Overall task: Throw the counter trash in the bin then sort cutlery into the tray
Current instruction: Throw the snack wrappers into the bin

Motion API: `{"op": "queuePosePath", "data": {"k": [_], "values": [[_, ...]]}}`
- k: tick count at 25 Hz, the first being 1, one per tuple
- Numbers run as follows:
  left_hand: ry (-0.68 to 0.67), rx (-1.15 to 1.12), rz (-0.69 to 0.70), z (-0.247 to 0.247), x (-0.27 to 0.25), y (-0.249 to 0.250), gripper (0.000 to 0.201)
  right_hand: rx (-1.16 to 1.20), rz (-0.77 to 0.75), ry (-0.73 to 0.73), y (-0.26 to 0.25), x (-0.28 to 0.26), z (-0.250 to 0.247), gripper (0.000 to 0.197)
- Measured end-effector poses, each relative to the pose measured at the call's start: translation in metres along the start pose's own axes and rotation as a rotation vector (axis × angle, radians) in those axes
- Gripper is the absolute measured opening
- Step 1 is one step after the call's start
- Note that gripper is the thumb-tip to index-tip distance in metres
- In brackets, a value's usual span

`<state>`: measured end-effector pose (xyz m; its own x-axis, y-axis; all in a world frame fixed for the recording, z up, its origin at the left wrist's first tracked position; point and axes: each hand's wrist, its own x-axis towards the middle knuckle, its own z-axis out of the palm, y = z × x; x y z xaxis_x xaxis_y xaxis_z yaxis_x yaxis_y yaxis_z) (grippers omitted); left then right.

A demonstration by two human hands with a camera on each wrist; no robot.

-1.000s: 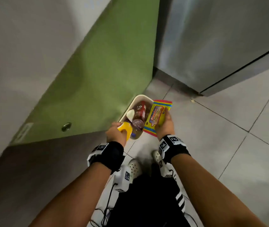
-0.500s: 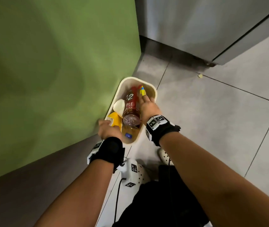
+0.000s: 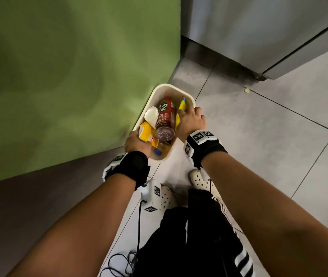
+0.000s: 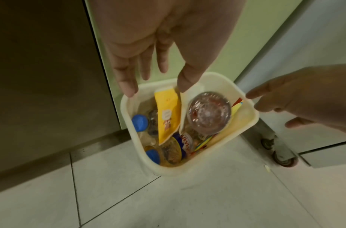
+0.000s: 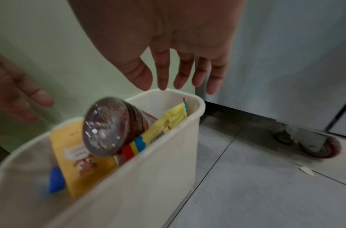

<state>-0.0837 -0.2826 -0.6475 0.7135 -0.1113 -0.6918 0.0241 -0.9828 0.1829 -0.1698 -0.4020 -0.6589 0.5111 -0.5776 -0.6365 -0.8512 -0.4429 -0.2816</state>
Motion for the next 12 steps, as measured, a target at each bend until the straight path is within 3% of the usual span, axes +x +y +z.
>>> {"op": "queuePosePath", "data": {"k": [4, 8, 12], "values": [[-0.113, 0.028, 0.055, -0.037, -0.039, 0.008, 0.034, 0.045, 0.018, -0.070, -0.008, -0.052, -0.044, 0.043], [-0.148, -0.151, 0.070, -0.091, -0.102, 0.012, 0.025, 0.009, -0.031, -0.093, -0.026, -0.111, -0.104, 0.039], [-0.168, -0.200, 0.010, -0.133, -0.169, -0.016, 0.025, 0.019, -0.106, -0.059, -0.054, -0.169, -0.171, 0.039]]}}
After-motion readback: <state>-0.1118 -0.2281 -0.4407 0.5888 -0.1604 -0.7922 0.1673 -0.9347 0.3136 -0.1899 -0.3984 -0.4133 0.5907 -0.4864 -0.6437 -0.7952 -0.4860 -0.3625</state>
